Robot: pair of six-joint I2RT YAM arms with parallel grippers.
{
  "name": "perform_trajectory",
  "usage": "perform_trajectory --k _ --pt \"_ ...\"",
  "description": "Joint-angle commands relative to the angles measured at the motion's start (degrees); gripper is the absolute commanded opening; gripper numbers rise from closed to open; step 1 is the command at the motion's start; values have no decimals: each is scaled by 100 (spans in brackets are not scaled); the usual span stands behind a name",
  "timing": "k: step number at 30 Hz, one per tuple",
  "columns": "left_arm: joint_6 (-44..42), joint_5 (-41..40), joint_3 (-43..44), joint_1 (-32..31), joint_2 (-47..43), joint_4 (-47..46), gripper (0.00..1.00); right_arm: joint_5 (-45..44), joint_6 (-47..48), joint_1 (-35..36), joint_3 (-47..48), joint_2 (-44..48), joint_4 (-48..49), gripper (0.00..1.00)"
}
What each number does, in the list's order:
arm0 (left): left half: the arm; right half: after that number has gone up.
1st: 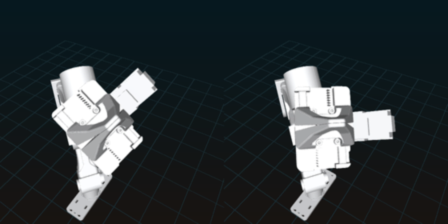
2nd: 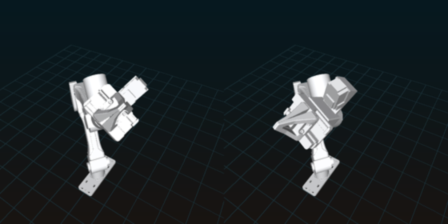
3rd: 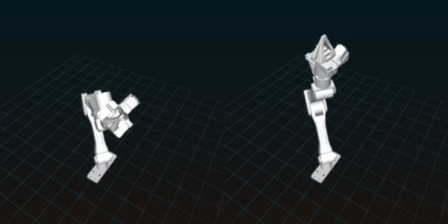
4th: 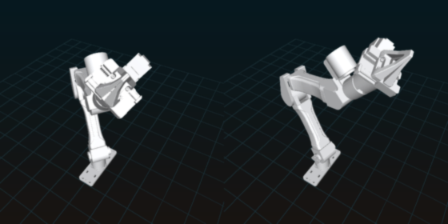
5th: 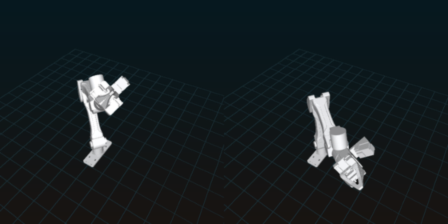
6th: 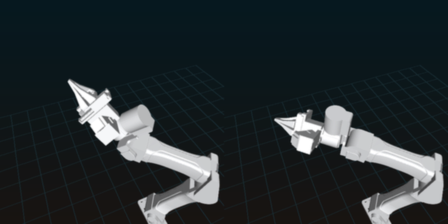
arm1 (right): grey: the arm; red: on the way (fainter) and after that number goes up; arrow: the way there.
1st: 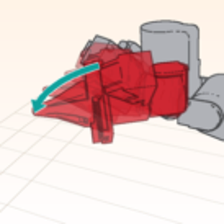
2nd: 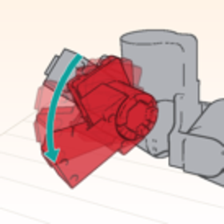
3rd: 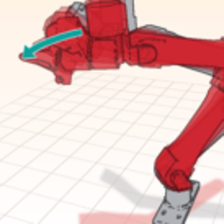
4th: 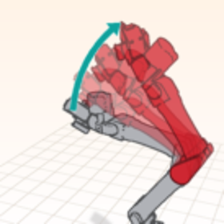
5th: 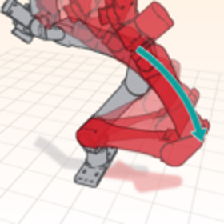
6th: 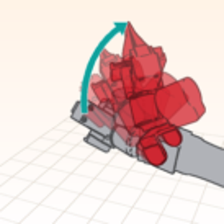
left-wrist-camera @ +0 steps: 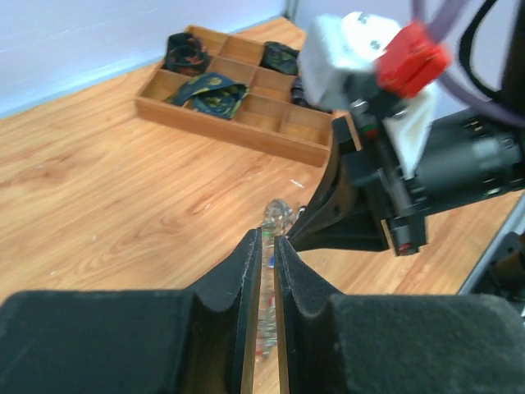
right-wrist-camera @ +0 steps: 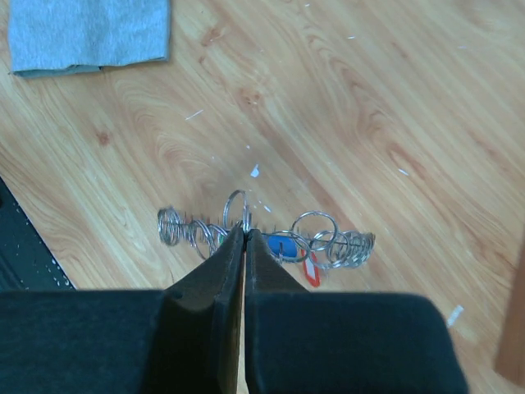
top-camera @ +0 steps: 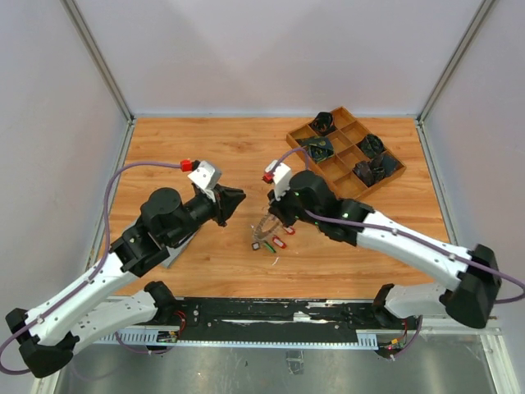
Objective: Put the keys on the keyring
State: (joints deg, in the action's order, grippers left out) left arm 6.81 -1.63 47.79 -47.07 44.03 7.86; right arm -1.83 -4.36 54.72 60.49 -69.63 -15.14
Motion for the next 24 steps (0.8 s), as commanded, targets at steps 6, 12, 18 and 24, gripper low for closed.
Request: perform_trajectory --k 6,12,18,24 --pt "17 -900 45 -30 -388 698 17 1386 531 -240 -41 -880 1646 1" --pt "49 -821 -52 -30 -374 700 17 1349 956 -315 -1140 -530 1280 0" --pt "98 -738 -157 -30 -355 614 17 999 1196 -337 -1648 -68 311 1" --pt "119 -673 -185 -30 -312 568 17 362 949 -779 -1713 -351 -38 2"
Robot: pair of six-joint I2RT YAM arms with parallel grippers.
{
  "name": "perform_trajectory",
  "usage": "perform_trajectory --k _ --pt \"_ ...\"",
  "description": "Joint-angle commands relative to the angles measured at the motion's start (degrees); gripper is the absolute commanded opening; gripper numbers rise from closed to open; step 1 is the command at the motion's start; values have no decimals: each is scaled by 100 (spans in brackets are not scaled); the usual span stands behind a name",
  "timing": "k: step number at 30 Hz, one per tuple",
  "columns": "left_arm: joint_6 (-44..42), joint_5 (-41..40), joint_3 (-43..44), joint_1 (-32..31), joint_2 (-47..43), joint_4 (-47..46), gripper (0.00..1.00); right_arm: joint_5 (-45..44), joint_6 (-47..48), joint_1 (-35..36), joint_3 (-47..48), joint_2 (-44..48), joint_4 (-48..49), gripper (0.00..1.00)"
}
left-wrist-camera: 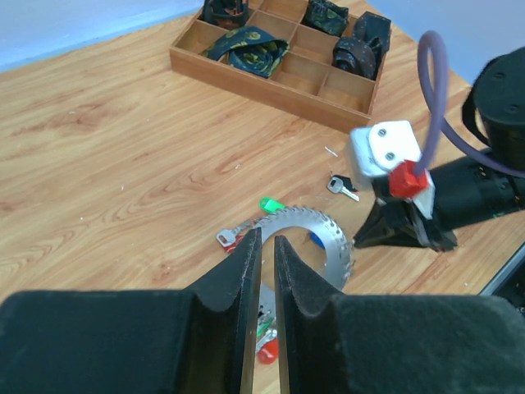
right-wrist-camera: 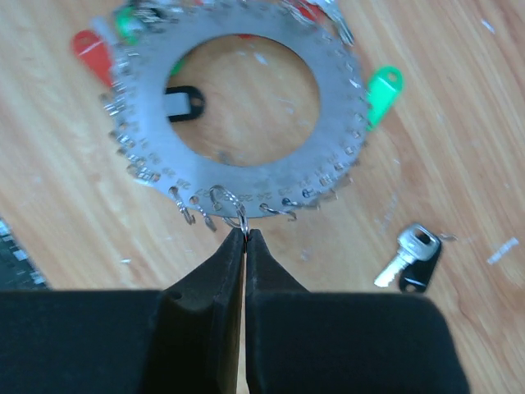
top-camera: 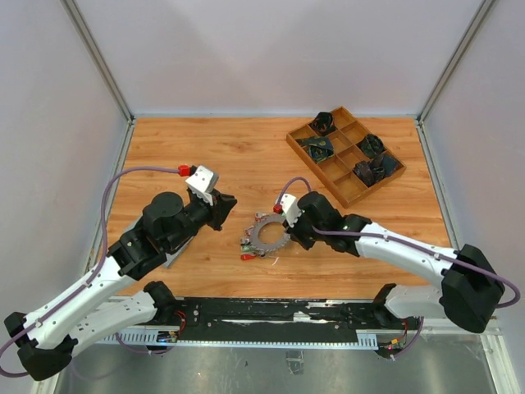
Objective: Put the keys on the keyring
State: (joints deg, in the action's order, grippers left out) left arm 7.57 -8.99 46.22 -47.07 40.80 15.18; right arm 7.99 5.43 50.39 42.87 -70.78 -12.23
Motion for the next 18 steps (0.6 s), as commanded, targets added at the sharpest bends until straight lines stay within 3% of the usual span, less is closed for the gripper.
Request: perform_trajectory --k 1,2,4,5,8,12,18 --pt "44 69 -13 -30 20 -149 17 -743 -45 -493 193 -421 -417 3" --pt "47 77 -2 -30 24 -143 17 -795 -71 -656 393 -649 -520 3" --pt "43 77 10 -30 25 -120 17 -902 -206 -997 755 -1111 -570 11" --pt "57 80 6 -30 29 -120 17 -924 -281 -1161 939 -1337 -579 20" --pt "76 128 15 -30 76 -102 17 -1184 -508 -1287 1367 -1656 -644 29" --pt "95 179 7 -30 179 -46 18 -1021 -1077 -1241 973 -947 -360 35" --pt "56 269 -38 -29 381 -182 20 -828 -2462 -670 15 -132 -498 33"
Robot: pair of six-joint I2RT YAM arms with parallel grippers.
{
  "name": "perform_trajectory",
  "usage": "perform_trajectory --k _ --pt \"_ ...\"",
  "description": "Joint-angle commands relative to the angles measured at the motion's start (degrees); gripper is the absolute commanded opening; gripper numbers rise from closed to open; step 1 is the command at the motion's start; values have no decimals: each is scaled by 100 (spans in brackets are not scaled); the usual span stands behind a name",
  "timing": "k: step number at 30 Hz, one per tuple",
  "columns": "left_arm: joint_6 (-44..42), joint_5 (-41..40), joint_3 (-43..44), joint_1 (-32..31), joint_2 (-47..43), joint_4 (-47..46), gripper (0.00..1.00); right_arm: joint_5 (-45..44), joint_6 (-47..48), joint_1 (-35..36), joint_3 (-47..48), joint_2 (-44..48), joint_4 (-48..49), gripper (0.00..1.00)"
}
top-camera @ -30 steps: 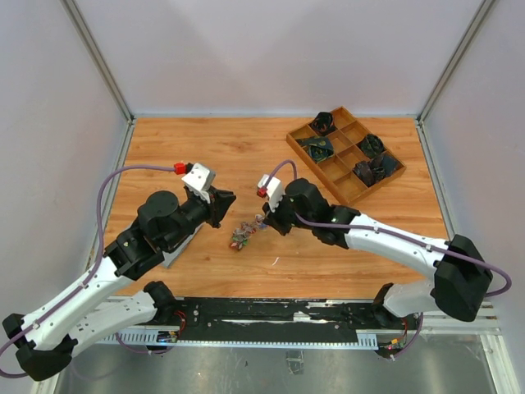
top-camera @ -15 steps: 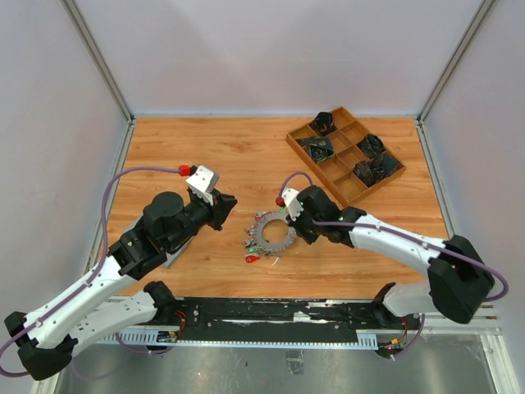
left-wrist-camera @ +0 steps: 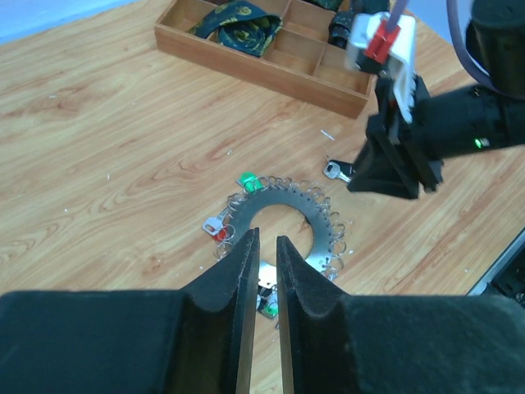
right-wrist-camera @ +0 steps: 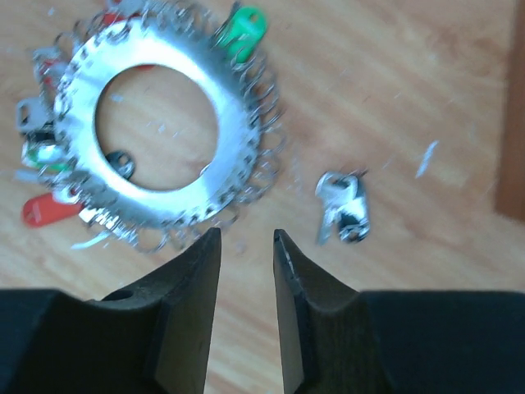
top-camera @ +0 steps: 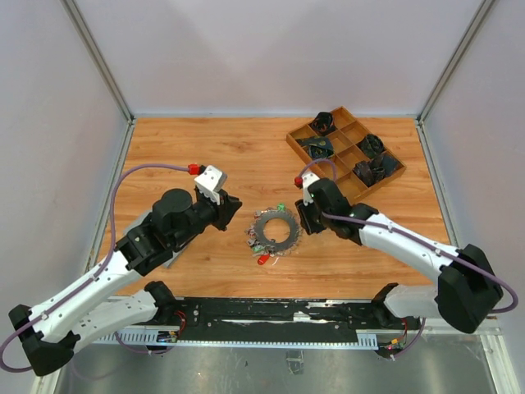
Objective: Put the keys on the keyring
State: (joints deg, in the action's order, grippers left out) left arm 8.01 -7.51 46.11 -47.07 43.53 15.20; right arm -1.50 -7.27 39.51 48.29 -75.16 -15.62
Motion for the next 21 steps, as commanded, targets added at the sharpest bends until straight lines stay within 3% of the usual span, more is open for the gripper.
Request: perform_trajectory --k 1,6,21 --pt "6 156 -17 -28 152 -196 20 149 -1453 541 -643 356 -168 33" --pt "-10 227 4 -22 247 -245 20 687 -2423 774 -1260 479 447 33" --pt "-14 155 34 -22 291 -237 20 689 -2715 557 -1367 -271 1217 32"
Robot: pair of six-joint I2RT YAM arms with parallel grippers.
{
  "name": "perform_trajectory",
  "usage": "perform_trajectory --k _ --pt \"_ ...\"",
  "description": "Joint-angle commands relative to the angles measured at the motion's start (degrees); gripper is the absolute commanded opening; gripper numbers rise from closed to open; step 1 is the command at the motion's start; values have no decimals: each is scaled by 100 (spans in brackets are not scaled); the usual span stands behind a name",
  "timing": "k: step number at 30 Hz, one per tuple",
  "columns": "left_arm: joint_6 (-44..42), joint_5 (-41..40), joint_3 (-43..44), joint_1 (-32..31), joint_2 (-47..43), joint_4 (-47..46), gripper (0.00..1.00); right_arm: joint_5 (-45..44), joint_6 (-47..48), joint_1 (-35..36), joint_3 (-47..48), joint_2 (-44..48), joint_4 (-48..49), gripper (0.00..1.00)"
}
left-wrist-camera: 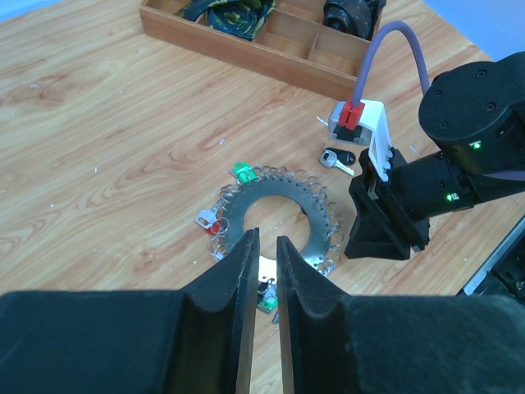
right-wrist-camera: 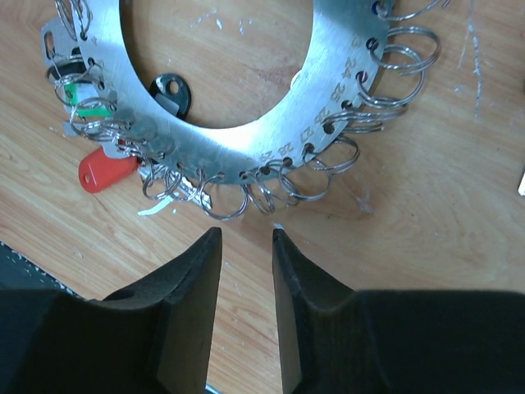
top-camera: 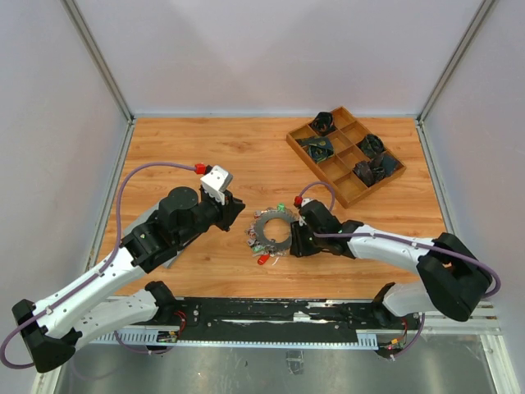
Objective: Put the keys on the keyring
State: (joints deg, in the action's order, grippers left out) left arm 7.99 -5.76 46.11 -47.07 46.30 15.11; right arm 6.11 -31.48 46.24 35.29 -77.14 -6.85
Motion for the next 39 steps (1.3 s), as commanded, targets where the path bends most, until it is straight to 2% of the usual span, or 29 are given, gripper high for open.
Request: perform_trajectory --k 1,7,21,23,32,39 --pt "-16 -18 38 -22 17 -227 20 -59 -315 -144 -93 -92 393 31" --pt "-51 -48 57 -22 71 -233 20 22 -352 -228 -113 -218 593 28" --pt "-52 -66 58 -22 52 -210 20 31 -228 -283 -35 -448 597 29" --pt "-52 -60 65 -22 61 -211 21 24 -204 -301 -18 -466 601 26" --pt "-52 -83 65 -22 42 -193 21 31 109 -316 -145 -130 824 2" --pt "-55 38 73 -22 53 -327 21 -9 1150 -314 -109 969 462 0"
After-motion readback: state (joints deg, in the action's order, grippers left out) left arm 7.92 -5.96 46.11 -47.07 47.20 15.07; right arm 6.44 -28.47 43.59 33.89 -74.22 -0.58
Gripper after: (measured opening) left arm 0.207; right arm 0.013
